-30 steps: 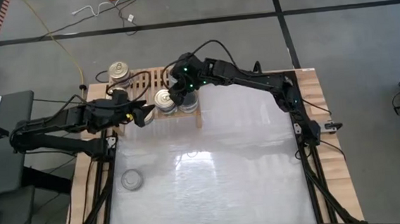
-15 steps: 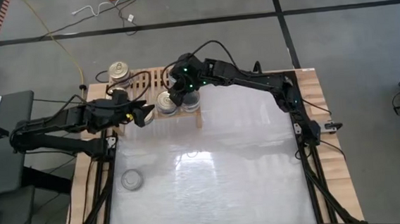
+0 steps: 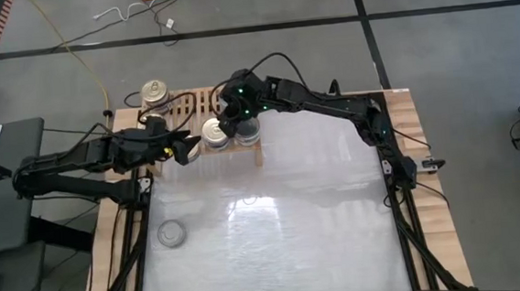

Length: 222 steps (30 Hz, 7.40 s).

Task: Stack canned seafood by type on shelf
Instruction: Stack the blue tuna can on top of the bottom right blue tuna can on the shelf

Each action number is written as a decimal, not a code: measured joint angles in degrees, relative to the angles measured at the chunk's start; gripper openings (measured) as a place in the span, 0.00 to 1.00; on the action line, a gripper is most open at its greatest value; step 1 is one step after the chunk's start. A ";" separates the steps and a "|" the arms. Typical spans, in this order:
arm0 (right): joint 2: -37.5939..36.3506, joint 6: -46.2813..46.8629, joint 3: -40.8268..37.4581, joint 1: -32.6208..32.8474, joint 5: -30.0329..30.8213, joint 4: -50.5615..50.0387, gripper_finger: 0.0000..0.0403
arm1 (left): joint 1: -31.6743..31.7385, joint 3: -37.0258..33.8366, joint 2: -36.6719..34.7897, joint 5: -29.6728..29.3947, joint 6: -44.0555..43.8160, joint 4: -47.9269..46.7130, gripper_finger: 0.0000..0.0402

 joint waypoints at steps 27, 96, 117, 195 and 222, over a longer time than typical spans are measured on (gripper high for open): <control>0.00 3.10 3.69 0.35 0.02 0.63 0.13 | -0.09 0.04 -4.83 2.27 0.48 2.56 0.63; -1.92 5.05 3.72 0.85 0.53 -12.04 0.31 | 18.78 15.96 23.98 11.90 -2.40 -17.42 0.38; -1.90 5.05 0.09 1.57 2.12 -7.04 0.30 | 18.77 15.89 24.00 10.65 -2.16 -17.11 0.28; -1.92 2.14 0.07 1.68 1.14 -2.18 0.14 | 18.73 16.72 19.63 11.30 0.61 -15.67 0.00; -2.01 2.84 0.09 1.01 1.23 -2.71 0.27 | 18.73 16.72 11.51 10.69 10.90 -15.72 0.00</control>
